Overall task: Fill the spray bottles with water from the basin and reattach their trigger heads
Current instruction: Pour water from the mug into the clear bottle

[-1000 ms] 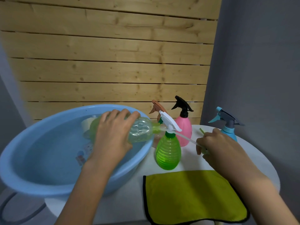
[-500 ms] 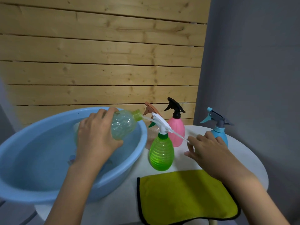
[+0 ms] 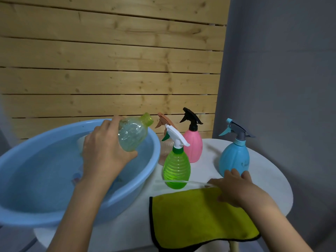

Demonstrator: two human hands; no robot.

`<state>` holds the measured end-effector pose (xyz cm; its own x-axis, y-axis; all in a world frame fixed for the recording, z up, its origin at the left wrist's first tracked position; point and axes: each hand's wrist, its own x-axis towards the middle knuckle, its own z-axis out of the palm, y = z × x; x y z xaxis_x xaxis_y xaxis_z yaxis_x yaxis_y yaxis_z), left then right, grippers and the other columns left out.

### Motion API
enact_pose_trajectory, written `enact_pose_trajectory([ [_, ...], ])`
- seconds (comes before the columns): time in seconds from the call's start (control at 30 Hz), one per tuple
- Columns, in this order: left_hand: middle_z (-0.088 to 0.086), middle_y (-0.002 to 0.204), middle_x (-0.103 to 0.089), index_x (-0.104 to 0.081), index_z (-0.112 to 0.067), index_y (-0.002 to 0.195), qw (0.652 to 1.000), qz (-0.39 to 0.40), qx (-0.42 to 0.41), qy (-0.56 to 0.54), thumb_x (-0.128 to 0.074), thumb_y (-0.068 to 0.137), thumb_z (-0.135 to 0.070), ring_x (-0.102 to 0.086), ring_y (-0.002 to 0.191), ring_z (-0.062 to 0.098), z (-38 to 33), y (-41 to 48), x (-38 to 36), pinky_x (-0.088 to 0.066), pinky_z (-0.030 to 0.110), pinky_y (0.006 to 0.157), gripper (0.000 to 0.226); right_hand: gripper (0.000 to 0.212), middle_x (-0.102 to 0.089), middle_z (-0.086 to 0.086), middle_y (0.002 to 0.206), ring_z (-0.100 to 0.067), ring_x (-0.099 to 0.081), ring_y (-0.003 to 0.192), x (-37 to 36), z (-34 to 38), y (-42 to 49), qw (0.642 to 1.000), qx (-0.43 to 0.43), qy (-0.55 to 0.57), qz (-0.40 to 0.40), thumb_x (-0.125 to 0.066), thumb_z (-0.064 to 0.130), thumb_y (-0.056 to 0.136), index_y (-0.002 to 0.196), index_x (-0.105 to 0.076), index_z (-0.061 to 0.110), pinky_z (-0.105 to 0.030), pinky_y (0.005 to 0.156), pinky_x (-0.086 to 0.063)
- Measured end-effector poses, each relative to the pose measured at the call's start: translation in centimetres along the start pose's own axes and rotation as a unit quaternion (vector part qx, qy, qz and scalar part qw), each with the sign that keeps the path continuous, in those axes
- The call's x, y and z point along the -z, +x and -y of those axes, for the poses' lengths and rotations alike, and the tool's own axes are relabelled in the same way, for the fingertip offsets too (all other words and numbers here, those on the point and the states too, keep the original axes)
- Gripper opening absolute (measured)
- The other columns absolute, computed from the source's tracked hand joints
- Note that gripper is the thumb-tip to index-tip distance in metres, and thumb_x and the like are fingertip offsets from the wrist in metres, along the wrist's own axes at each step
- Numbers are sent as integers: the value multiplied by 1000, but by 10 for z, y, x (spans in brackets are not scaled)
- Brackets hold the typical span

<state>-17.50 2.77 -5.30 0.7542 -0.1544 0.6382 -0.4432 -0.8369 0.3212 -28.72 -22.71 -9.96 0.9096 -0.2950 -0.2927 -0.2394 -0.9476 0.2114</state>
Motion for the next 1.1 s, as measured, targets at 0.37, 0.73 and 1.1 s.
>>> enact_pose_trajectory([
  [0.37, 9, 104, -61, -54, -15, 117, 999, -19, 10, -26, -87, 49, -23, -57, 91, 36, 0, -2, 4, -42, 40, 70, 76, 76, -25, -14, 143, -32, -13, 139, -24, 13, 11, 997, 28, -51, 39, -36, 11, 98, 145, 5, 56, -50, 108, -14],
  [0.73, 7, 98, -61, -53, -17, 111, 999, -33, 19, -36, -86, 49, -25, -57, 88, 34, 5, -2, 7, -43, 39, 67, 71, 41, -49, -2, 131, -23, -49, 123, 0, 24, 11, 996, -18, 39, -73, -28, 45, 102, 136, -43, 29, -38, 96, -39],
  [1.1, 2, 96, -59, -52, -19, 109, 998, -22, 40, -50, -86, 52, -31, -56, 89, 32, 9, -1, 6, -35, 33, 65, 68, 32, -61, -10, 108, -27, -61, 81, 28, 47, 8, 817, -29, 196, -541, -38, 29, 96, 102, -64, 12, -37, 65, -49],
])
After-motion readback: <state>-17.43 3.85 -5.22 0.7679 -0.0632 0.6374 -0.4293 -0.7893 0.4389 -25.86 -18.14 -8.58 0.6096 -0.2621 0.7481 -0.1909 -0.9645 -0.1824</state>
